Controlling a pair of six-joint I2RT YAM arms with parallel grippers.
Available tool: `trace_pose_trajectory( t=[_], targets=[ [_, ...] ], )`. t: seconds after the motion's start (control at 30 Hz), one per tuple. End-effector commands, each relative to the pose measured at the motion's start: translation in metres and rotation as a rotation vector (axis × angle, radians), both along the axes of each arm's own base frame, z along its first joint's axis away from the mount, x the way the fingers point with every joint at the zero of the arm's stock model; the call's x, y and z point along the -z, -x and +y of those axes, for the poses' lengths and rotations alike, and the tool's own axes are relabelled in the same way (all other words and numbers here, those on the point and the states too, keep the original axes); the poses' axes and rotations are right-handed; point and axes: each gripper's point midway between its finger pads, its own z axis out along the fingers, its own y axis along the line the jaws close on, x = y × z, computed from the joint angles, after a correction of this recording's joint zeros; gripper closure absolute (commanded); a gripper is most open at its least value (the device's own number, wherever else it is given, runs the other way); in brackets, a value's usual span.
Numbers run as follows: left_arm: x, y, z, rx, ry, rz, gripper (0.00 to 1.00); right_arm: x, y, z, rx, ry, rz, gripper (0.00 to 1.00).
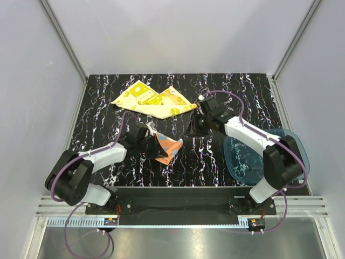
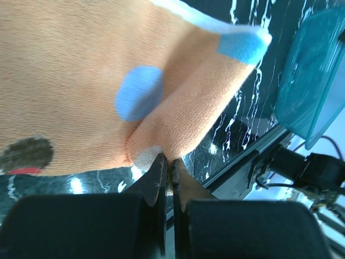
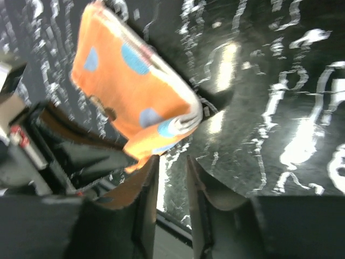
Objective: Roll the towels
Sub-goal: Roll the towel
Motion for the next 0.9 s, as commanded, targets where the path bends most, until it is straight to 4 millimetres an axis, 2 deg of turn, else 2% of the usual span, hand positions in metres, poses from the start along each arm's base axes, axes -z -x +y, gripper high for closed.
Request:
trace_pose_trajectory(
  t=[0.0,0.3,0.53,0.7,0.87],
  targets=[
    [-0.005,-0.005,0.001,-0.008,0.054,0.021,1.00,-0.025,0.010,0.029,-0.125,-0.141,-0.051,0.68],
    [0.011,-0.015,0.020,-0.056,-0.016,0.079,0.99,-0.024,0.022,0.075,-0.260,-0.261,-0.026,0.74],
    [0.020,-0.019,0.029,-0.077,-0.048,0.108,0.98,0.005,0.017,0.093,-0.307,-0.294,0.052,0.78],
    [0.024,-0.022,0.034,-0.087,-0.069,0.123,0.97,0.017,0.009,0.101,-0.320,-0.297,0.058,0.79],
    [0.027,-0.021,0.039,-0.107,-0.092,0.137,0.96,0.044,0.004,0.106,-0.325,-0.275,0.099,0.81]
  ],
)
